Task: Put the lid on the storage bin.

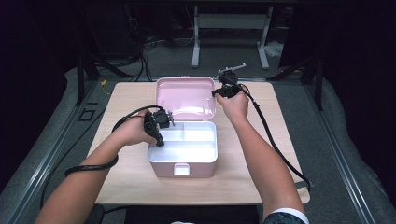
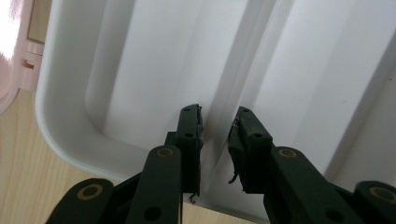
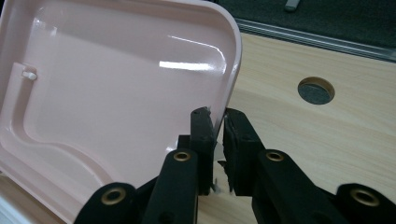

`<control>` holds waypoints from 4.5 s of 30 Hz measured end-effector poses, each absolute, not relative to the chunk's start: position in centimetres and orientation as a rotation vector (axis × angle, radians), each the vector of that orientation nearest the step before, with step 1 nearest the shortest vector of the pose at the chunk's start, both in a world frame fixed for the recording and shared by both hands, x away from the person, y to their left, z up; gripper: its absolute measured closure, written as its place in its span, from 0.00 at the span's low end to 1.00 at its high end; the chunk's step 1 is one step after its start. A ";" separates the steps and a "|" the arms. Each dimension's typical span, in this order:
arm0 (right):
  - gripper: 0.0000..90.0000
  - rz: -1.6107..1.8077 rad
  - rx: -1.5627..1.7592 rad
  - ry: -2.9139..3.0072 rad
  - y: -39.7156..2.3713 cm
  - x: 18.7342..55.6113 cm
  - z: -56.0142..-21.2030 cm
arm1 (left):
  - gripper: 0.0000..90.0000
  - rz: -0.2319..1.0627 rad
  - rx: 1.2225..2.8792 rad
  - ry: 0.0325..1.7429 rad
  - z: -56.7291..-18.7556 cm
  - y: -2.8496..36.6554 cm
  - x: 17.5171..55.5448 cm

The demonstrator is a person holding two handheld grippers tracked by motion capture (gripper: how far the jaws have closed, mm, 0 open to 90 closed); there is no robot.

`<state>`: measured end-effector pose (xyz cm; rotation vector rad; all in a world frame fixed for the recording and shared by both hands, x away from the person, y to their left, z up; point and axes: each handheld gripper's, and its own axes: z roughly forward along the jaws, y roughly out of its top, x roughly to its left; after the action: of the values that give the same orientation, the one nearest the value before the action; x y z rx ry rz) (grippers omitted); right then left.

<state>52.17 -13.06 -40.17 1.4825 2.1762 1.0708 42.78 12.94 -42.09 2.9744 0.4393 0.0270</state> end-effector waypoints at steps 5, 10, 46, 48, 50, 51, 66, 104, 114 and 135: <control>0.92 1.069 1.478 2.171 -13.1 52.0 -40.0 | 0.81 0.036 2.963 0.439 -42.0 13.2 42.8; 0.92 1.069 1.481 2.178 -13.1 52.1 -40.0 | 0.76 0.020 2.940 0.468 -41.2 13.7 43.2; 0.92 1.081 1.431 2.150 -13.4 50.9 -39.6 | 0.70 0.363 2.172 1.177 -38.3 19.2 53.6; 0.92 1.077 1.435 2.141 -13.3 50.8 -39.5 | 0.72 0.362 2.172 1.180 -38.4 19.0 53.9; 0.92 1.084 1.432 2.149 -13.4 50.7 -39.5 | 0.78 0.351 2.171 1.176 -38.6 18.9 54.1; 0.92 1.089 1.432 2.152 -13.4 50.7 -39.5 | 0.81 0.342 2.176 1.178 -38.7 18.8 54.2; 0.80 1.169 1.484 2.156 -13.5 52.1 -40.4 | 0.83 0.360 2.203 1.173 -38.3 18.7 53.7; 0.73 1.236 1.280 2.168 -13.9 46.9 -36.1 | 0.72 0.339 2.164 0.962 -34.2 19.4 48.7; 0.65 1.223 1.217 2.206 -13.8 44.8 -35.1 | 0.65 0.330 2.171 0.914 -33.5 19.5 47.0; 0.57 1.205 1.093 2.254 -14.1 39.9 -34.4 | 0.55 0.334 2.180 0.821 -33.1 19.9 42.1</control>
<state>39.89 -14.13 -34.39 1.0927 2.2542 1.2052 42.09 19.88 -33.09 2.1805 0.8208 0.3337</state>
